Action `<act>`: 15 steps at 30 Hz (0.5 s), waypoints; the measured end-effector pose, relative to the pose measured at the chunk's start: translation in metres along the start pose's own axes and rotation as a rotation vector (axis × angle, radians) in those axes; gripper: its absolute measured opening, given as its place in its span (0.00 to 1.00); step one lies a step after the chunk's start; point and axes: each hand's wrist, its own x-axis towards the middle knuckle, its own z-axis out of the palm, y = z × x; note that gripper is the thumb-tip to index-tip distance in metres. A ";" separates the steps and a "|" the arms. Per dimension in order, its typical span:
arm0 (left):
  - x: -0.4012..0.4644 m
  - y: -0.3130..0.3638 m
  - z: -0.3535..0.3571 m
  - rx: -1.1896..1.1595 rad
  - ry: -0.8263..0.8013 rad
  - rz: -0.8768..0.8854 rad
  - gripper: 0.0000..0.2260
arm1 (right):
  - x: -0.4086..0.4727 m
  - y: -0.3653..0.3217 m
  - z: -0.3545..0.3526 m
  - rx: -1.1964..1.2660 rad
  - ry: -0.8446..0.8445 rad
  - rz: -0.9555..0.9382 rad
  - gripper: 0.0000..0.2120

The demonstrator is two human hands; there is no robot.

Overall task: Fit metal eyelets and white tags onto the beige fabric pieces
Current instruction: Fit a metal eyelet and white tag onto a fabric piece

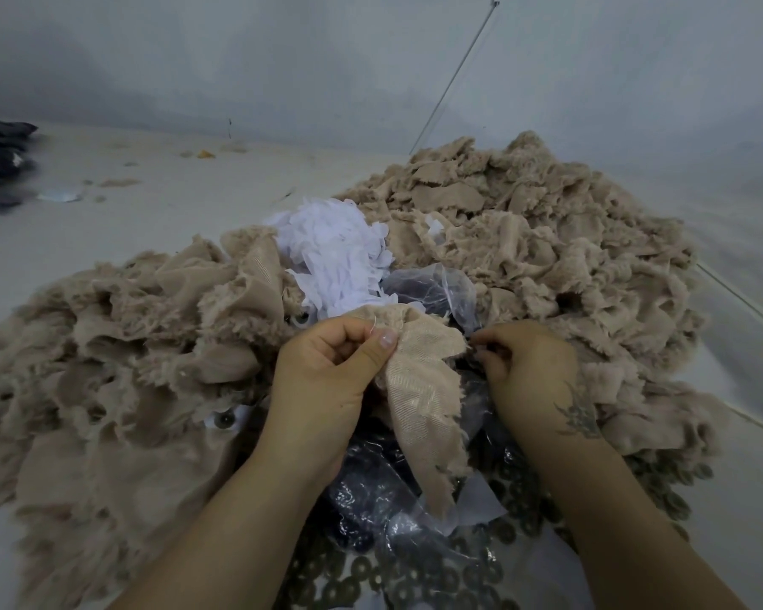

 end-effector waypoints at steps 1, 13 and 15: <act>0.000 0.000 0.000 -0.002 0.000 0.001 0.04 | -0.003 -0.001 -0.004 0.016 0.024 0.008 0.08; -0.003 -0.001 0.004 0.014 -0.037 -0.024 0.04 | -0.035 -0.024 -0.033 0.617 -0.354 0.100 0.13; -0.003 -0.001 0.005 0.019 -0.040 -0.035 0.03 | -0.036 -0.025 -0.025 0.760 -0.313 0.169 0.13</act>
